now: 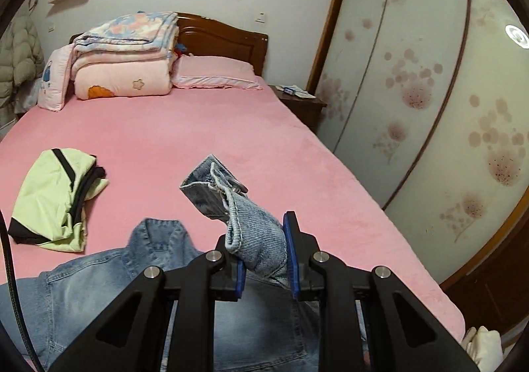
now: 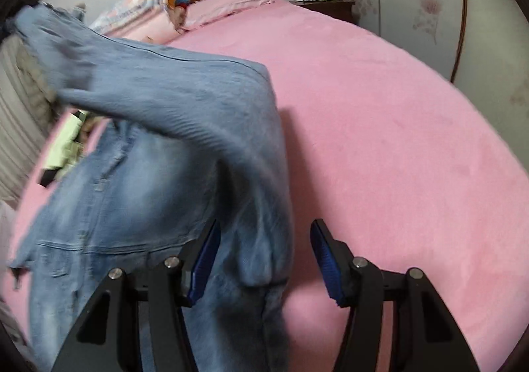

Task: Fold large clothes
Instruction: 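Lift the held sleeve with the left tool and fold it across the jacket body, then lay the cuff flat on the jacket body and open the left tool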

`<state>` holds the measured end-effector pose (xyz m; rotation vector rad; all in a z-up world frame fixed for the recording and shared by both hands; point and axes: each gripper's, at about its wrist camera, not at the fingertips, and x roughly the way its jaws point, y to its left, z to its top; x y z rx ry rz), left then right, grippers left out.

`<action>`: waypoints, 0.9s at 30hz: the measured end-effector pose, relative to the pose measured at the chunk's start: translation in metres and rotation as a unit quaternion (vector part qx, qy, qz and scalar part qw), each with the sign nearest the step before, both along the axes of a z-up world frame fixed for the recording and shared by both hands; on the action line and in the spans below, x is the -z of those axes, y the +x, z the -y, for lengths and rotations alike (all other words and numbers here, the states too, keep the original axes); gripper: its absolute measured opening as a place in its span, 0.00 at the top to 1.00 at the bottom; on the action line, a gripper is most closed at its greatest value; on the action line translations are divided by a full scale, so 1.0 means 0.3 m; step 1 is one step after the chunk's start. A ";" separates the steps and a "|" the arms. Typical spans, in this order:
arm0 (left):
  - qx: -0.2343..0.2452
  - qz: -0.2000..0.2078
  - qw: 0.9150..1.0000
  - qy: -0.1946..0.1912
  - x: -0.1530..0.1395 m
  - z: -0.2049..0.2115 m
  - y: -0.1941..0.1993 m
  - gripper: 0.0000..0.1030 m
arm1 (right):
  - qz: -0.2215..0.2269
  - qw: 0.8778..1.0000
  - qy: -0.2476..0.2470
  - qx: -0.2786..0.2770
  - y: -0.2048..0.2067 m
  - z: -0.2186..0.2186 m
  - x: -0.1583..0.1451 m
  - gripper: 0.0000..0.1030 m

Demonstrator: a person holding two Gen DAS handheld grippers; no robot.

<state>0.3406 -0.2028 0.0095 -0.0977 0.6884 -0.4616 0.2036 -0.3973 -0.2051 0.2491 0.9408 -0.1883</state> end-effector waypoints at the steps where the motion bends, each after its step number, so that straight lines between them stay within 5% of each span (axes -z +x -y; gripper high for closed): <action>1: -0.006 0.003 1.000 0.001 0.011 -0.018 -0.005 0.83 | -0.002 1.000 0.005 -0.001 0.004 0.000 -0.001 0.91; 5: -0.030 0.021 0.999 0.004 0.032 -0.144 -0.015 0.83 | 0.018 1.000 -0.011 -0.003 -0.021 -0.030 -0.034 0.92; 9: -0.066 -0.005 0.998 0.010 0.156 -0.318 -0.058 0.83 | 0.000 0.996 -0.080 -0.044 -0.020 -0.139 -0.030 0.91; 19: -0.149 -0.170 0.974 0.034 0.720 -0.638 -0.179 0.83 | -0.064 0.978 -0.177 -0.089 -0.022 -0.298 0.062 0.87; 27: -0.149 -0.168 0.974 0.016 0.745 -0.643 -0.241 0.82 | -0.073 0.974 -0.193 -0.098 -0.049 -0.300 0.061 0.80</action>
